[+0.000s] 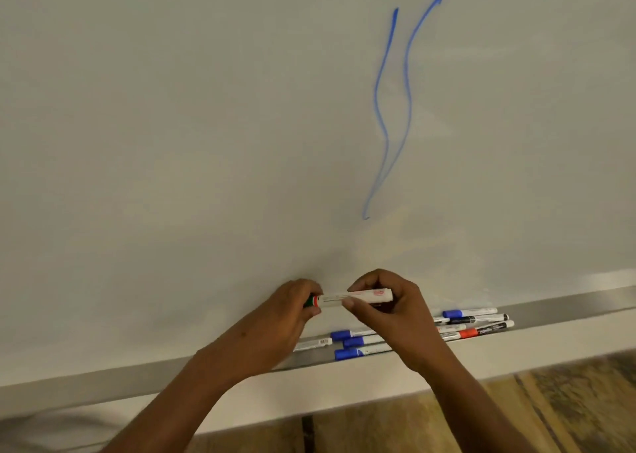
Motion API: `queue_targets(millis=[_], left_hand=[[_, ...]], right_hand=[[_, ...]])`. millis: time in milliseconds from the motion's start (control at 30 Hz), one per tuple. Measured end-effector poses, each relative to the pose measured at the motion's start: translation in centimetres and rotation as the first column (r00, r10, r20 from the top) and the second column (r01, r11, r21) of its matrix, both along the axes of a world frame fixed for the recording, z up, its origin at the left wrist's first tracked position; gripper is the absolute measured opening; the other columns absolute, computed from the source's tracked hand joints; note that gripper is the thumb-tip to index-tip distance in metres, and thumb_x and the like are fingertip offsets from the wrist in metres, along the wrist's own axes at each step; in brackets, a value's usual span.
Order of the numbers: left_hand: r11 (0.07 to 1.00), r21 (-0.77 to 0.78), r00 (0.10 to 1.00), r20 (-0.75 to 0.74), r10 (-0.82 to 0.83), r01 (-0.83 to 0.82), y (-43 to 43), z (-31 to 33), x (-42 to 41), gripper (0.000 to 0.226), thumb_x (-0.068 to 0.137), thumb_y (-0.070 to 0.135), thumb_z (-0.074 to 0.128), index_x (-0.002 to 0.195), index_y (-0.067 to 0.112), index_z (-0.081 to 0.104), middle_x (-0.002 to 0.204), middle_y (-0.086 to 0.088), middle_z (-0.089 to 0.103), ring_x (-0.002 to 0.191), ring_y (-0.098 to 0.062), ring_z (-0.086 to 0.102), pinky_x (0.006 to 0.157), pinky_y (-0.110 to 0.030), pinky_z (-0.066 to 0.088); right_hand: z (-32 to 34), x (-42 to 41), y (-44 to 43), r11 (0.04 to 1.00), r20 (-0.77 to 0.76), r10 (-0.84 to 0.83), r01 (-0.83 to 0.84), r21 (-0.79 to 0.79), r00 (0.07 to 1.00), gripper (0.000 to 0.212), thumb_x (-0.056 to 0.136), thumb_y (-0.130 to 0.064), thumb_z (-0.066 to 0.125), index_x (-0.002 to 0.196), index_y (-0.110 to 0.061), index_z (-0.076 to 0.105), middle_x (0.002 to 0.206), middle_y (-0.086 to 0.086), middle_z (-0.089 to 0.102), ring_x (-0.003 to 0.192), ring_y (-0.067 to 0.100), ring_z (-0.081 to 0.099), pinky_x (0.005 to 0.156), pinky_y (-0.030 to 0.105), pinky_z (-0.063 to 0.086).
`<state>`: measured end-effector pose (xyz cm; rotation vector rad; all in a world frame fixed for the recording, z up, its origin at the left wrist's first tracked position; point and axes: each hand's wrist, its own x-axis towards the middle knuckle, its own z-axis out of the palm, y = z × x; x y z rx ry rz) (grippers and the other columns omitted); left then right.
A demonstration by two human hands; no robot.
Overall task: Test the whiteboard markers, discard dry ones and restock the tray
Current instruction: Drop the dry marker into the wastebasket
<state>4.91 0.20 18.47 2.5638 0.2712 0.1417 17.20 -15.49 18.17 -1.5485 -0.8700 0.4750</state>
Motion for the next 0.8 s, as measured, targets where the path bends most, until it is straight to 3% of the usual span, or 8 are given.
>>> queue_targets(millis=[133, 267, 333, 433, 533, 633, 733, 800], left_hand=[[0.987, 0.006, 0.987, 0.03, -0.158, 0.158, -1.9, 2.8, 0.9, 0.038, 0.097, 0.045, 0.031, 0.126, 0.025, 0.044, 0.109, 0.012, 0.051, 0.094, -0.002, 0.05, 0.086, -0.012, 0.04], [0.968, 0.098, 0.954, 0.172, -0.246, 0.232, -3.0, 4.8, 1.3, 0.071, 0.086, 0.066, 0.014, 0.126, 0.022, 0.053, 0.112, 0.005, 0.064, 0.095, 0.0, 0.054, 0.085, -0.004, 0.035], [0.955, 0.184, 0.935, 0.226, -0.273, 0.234, -2.8, 5.6, 1.1, 0.06, 0.09, 0.062, 0.014, 0.125, 0.031, 0.051, 0.093, 0.015, 0.064, 0.08, 0.006, 0.05, 0.075, 0.0, 0.034], [0.919, 0.355, 0.915, 0.287, -0.283, 0.172, -3.4, 7.2, 1.1, 0.036, 0.097, 0.054, 0.021, 0.116, 0.039, 0.048, 0.061, 0.019, 0.049, 0.055, 0.0, 0.043, 0.055, -0.002, 0.028], [0.867, 0.474, 0.901, 0.291, -0.321, 0.156, -2.9, 9.5, 1.4, 0.038, 0.093, 0.061, 0.028, 0.122, 0.042, 0.042, 0.074, 0.018, 0.052, 0.067, 0.0, 0.042, 0.062, -0.008, 0.032], [0.876, 0.477, 0.871, 0.457, -0.177, -0.072, -1.3, 12.8, 1.4, 0.079, 0.077, 0.073, 0.045, 0.142, 0.03, 0.027, 0.096, 0.012, 0.037, 0.084, -0.005, 0.036, 0.074, -0.016, 0.033], [0.851, 0.362, 0.712, 0.702, 0.02, -0.381, 0.4, 16.1, 1.9, 0.081, 0.078, 0.064, 0.051, 0.14, 0.016, 0.031, 0.103, 0.002, 0.035, 0.091, -0.01, 0.032, 0.087, -0.02, 0.028], [0.811, 0.317, 0.667, 0.736, 0.117, -0.492, 1.2, 17.6, 2.6, 0.088, 0.075, 0.063, 0.057, 0.143, 0.019, 0.025, 0.11, -0.004, 0.033, 0.098, -0.018, 0.034, 0.091, -0.027, 0.03]], right_hand=[[2.0, 0.5, -0.8, 0.989, -0.135, 0.105, -0.089, 0.118, 0.985, 0.046, 0.069, -0.059, 0.073, 0.075, -0.016, 0.055, 0.059, -0.001, 0.056, 0.05, 0.01, 0.052, 0.05, 0.022, 0.046], [4.4, 0.1, -1.7, 0.982, -0.091, 0.164, -0.153, 0.115, 0.982, 0.029, 0.076, -0.057, 0.061, 0.074, -0.028, 0.054, 0.055, -0.001, 0.057, 0.048, 0.008, 0.051, 0.048, 0.019, 0.045], [5.5, 0.0, -2.1, 0.978, -0.053, 0.188, -0.182, 0.099, 0.981, 0.023, 0.08, -0.049, 0.054, 0.076, -0.026, 0.052, 0.055, 0.0, 0.059, 0.047, 0.008, 0.053, 0.048, 0.018, 0.046], [7.7, 0.8, -3.4, 0.959, 0.046, 0.273, -0.275, 0.068, 0.961, 0.025, 0.084, -0.043, 0.054, 0.08, -0.019, 0.05, 0.058, 0.0, 0.063, 0.046, 0.007, 0.055, 0.048, 0.015, 0.044], [10.2, 1.2, -4.3, 0.949, 0.224, 0.28, -0.304, 0.083, 0.933, 0.018, 0.085, -0.034, 0.061, 0.08, -0.02, 0.052, 0.064, -0.004, 0.068, 0.051, 0.009, 0.062, 0.049, 0.017, 0.047], [13.3, 2.1, -4.7, 0.967, 0.426, 0.011, -0.118, 0.225, 0.905, 0.02, 0.082, -0.032, 0.068, 0.083, -0.015, 0.059, 0.067, 0.004, 0.069, 0.054, 0.018, 0.066, 0.045, 0.031, 0.051], [16.6, 4.1, -4.3, 0.905, 0.61, -0.362, 0.109, 0.411, 0.705, 0.02, 0.08, -0.023, 0.076, 0.086, -0.009, 0.065, 0.072, -0.003, 0.069, 0.057, 0.012, 0.064, 0.048, 0.02, 0.049], [18.5, 5.4, -4.0, 0.847, 0.633, -0.49, 0.154, 0.509, 0.599, 0.02, 0.08, -0.02, 0.077, 0.091, -0.007, 0.067, 0.077, 0.0, 0.07, 0.06, 0.012, 0.063, 0.051, 0.018, 0.047]])
